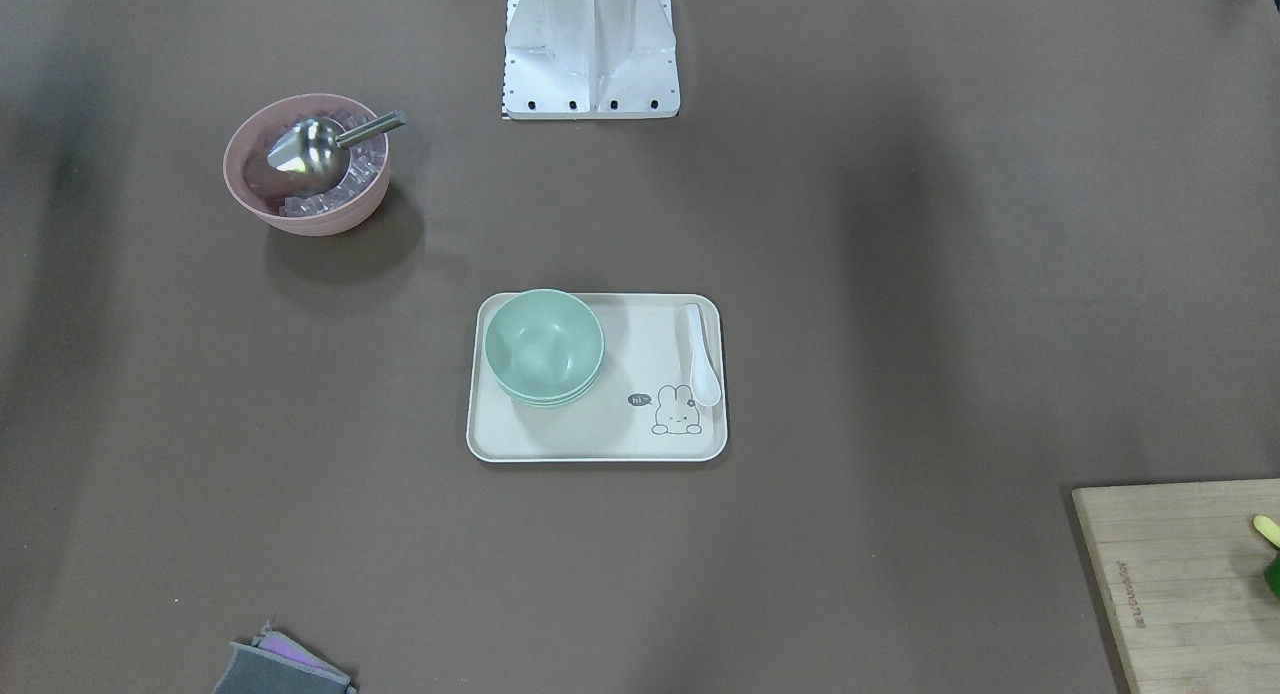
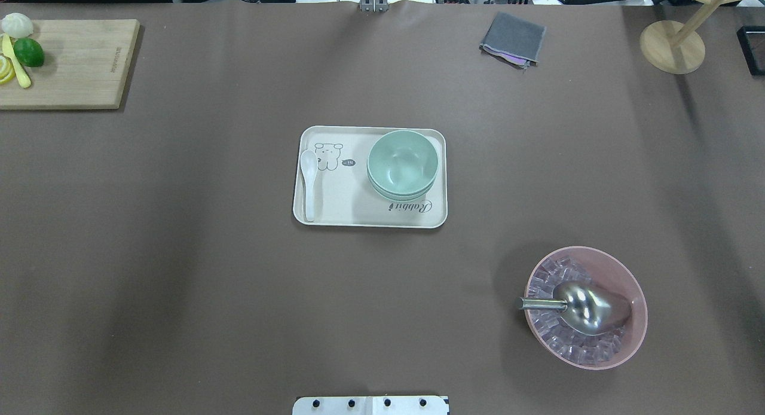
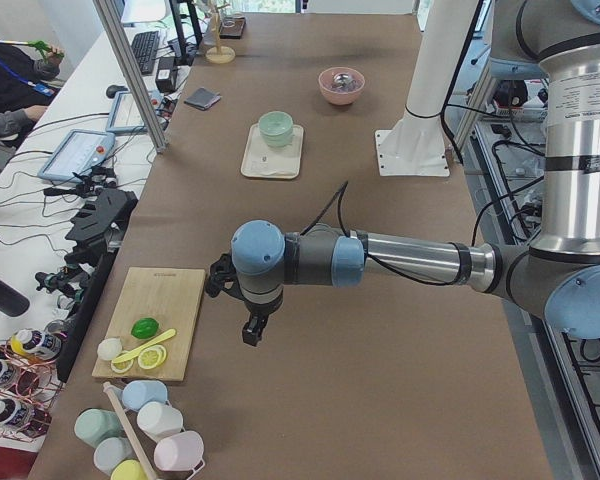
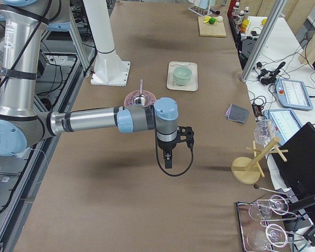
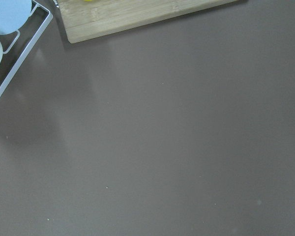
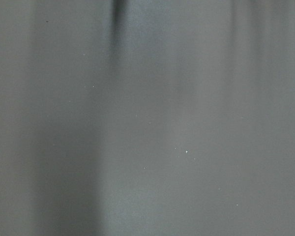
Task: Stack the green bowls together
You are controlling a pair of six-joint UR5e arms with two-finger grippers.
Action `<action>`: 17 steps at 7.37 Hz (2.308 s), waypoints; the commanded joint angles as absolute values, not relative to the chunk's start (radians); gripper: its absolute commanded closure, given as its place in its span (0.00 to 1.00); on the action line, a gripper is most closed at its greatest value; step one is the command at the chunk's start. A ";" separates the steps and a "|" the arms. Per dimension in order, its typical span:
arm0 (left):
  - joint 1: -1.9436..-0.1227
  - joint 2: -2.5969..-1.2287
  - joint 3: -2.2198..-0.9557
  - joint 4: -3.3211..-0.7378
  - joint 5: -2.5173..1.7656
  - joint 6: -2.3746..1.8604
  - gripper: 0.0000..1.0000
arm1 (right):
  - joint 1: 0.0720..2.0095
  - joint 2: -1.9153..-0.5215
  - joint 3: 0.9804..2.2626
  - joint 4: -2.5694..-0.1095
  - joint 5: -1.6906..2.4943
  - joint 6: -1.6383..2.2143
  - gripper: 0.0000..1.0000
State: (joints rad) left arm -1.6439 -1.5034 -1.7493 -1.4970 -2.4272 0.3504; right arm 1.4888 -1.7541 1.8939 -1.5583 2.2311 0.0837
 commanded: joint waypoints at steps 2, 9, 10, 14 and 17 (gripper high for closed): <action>-1.644 -1.477 -1.755 -1.543 -2.427 0.345 0.02 | 1.488 -1.756 1.876 -1.557 2.230 0.084 0.00; -1.646 -1.463 -1.755 -1.543 -2.427 0.344 0.02 | 1.485 -1.752 1.862 -1.557 2.229 0.083 0.00; -1.646 -1.463 -1.755 -1.543 -2.427 0.344 0.02 | 1.485 -1.753 1.862 -1.557 2.229 0.081 0.00; -1.646 -1.463 -1.753 -1.545 -2.427 0.344 0.02 | 1.485 -1.749 1.845 -1.557 2.229 0.081 0.00; -1.644 -1.462 -1.752 -1.543 -2.427 0.344 0.02 | 1.482 -1.747 1.841 -1.557 2.229 0.081 0.00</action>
State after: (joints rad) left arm -1.6447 -1.4628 -1.7520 -1.5434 -2.4267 0.3436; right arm 1.4833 -1.7485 1.8436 -1.5570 2.2289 0.0813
